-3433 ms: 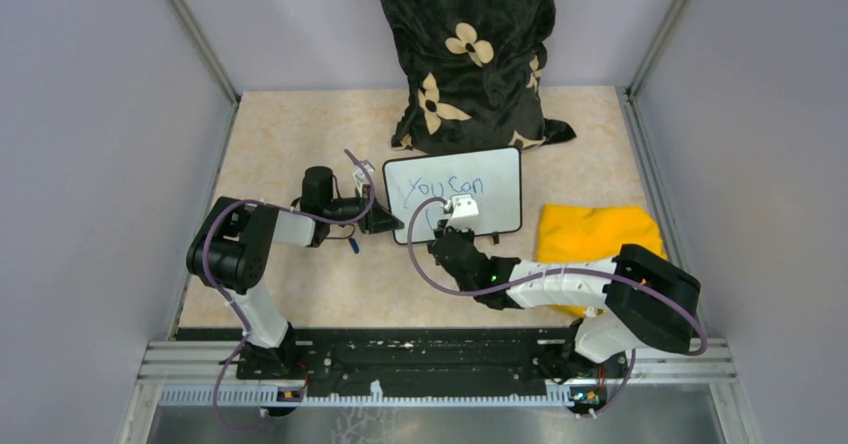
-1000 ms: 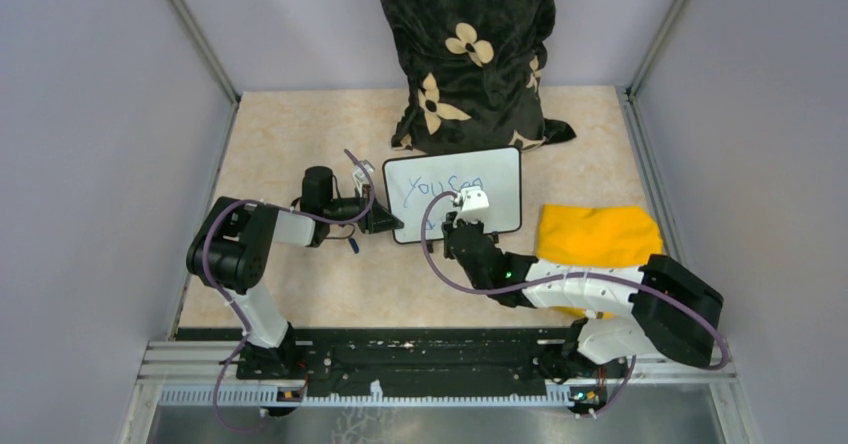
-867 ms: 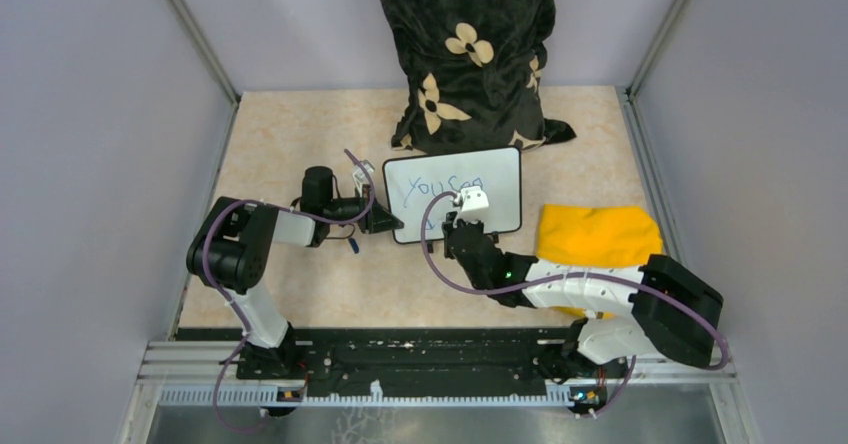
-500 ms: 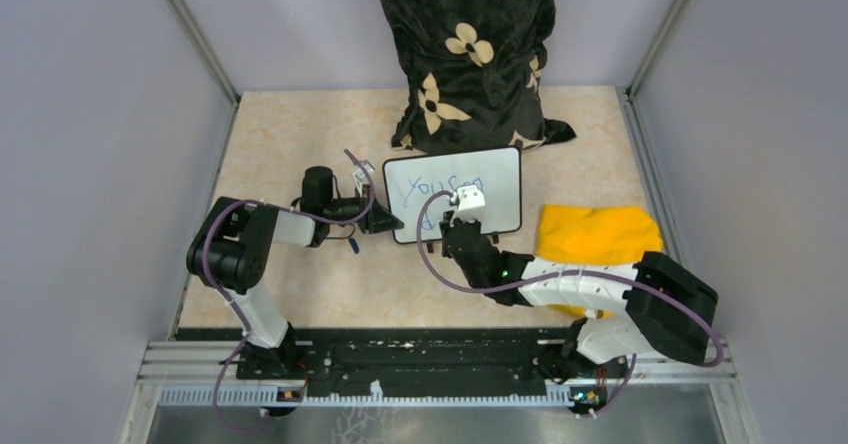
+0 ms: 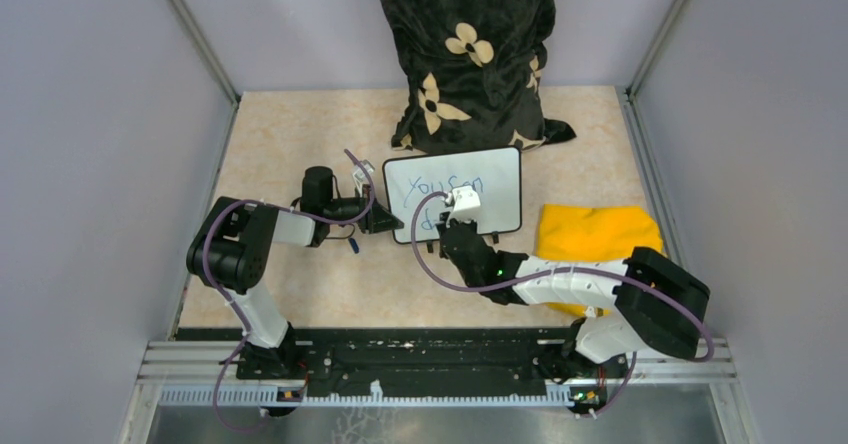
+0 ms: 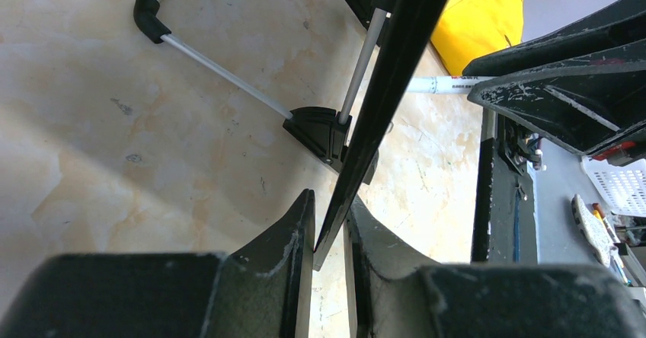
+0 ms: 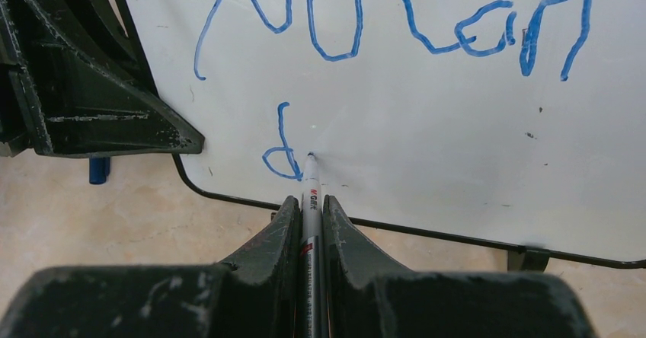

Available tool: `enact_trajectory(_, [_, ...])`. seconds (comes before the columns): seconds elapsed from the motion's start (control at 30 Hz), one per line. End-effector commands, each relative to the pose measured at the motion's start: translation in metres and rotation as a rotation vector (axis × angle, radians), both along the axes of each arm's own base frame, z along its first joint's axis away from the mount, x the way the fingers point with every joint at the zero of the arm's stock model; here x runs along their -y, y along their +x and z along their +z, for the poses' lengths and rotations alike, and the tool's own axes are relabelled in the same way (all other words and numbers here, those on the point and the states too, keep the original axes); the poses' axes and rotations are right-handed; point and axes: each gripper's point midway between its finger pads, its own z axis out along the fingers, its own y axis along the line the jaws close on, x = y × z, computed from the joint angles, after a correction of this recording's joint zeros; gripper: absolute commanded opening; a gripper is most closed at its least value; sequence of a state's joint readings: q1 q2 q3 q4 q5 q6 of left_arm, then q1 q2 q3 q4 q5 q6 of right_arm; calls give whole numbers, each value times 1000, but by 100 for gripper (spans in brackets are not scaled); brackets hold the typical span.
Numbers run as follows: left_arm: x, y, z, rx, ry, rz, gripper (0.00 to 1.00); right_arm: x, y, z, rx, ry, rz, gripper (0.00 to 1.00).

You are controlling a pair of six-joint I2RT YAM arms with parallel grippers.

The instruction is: Write a sentence on the whiteboard

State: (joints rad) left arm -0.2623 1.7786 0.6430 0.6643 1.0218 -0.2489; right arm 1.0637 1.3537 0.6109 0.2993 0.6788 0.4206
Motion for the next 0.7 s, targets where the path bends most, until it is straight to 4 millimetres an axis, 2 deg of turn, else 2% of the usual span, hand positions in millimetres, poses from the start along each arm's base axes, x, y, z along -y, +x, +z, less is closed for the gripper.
enact_trajectory(0.0, [1, 6, -2, 26, 14, 2, 25, -11, 8, 16, 21, 60, -4, 0])
enact_trajectory(0.3, [1, 6, -2, 26, 15, 2, 25, -9, 5, 5, -3, 43, -7, 0])
enact_trajectory(0.67, [1, 6, -3, 23, 17, 4, 25, 10, -3, -9, -27, 30, -40, 0])
